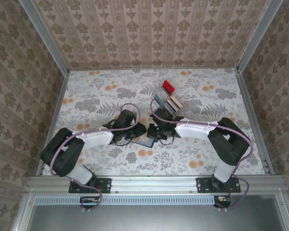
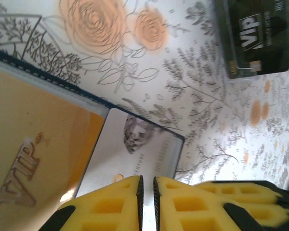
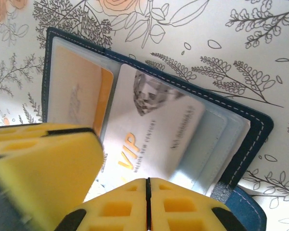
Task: Put the credit cards into the card holder
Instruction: Insert the credit card into the card slot.
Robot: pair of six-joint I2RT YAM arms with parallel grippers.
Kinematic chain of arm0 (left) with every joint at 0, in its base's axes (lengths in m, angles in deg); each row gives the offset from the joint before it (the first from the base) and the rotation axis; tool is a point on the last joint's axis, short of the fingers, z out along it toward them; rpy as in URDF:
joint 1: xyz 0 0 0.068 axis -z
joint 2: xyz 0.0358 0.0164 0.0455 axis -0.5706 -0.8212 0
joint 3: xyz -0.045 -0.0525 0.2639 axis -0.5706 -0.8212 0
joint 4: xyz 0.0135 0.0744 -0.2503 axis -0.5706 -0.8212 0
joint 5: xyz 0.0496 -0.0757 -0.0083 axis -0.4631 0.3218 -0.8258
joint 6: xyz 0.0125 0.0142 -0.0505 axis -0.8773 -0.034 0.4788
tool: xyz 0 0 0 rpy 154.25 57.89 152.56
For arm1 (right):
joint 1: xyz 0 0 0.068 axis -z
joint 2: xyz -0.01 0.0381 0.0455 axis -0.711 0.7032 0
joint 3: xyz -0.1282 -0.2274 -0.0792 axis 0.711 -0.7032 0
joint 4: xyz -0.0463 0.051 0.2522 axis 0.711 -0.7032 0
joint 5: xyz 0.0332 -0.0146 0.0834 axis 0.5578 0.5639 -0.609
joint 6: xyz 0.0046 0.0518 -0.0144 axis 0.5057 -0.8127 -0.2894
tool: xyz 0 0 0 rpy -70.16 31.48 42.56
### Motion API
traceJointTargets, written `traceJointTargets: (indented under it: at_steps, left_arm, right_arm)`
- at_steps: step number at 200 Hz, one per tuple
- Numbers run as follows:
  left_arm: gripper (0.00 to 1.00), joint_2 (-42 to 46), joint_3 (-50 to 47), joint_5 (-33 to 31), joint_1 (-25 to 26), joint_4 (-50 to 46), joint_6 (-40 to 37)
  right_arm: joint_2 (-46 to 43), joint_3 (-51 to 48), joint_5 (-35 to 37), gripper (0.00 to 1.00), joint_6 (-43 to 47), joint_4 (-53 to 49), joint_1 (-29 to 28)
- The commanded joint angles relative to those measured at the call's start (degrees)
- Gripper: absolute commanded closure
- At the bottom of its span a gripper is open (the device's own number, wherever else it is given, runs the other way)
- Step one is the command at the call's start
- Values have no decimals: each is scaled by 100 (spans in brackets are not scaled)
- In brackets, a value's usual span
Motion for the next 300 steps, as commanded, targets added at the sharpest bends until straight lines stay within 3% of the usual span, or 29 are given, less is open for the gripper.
traceJointTargets:
  at_steps: [1,28,55,72,151,232,249,300]
  left_arm:
    - [81,388,9,-402,-125,-563,-341]
    - [81,371,-8,-299,-458,-828,-440]
    - [80,230,85,-103,-597,-947,-708]
    - [75,163,139,183,-595,-894,-945]
    - [62,-426,276,1080,-564,-550,-1220]
    - [63,-585,475,1114,-470,-798,-1389]
    - [57,-594,512,968,-450,-964,-1403]
    - [54,-668,748,563,-373,-1561,-1727]
  right_arm:
    - [1,-39,-62,88,-190,221,-28]
    - [68,-68,-101,84,-296,365,-27]
    - [84,60,302,76,-396,-158,-44]
    - [34,53,484,76,-448,-348,-42]
    - [414,-19,431,88,-480,-276,-48]
    - [633,-153,625,91,-457,-491,-51]
    - [650,-140,638,91,-457,-494,-46]
    - [661,-91,715,92,-405,-584,-44]
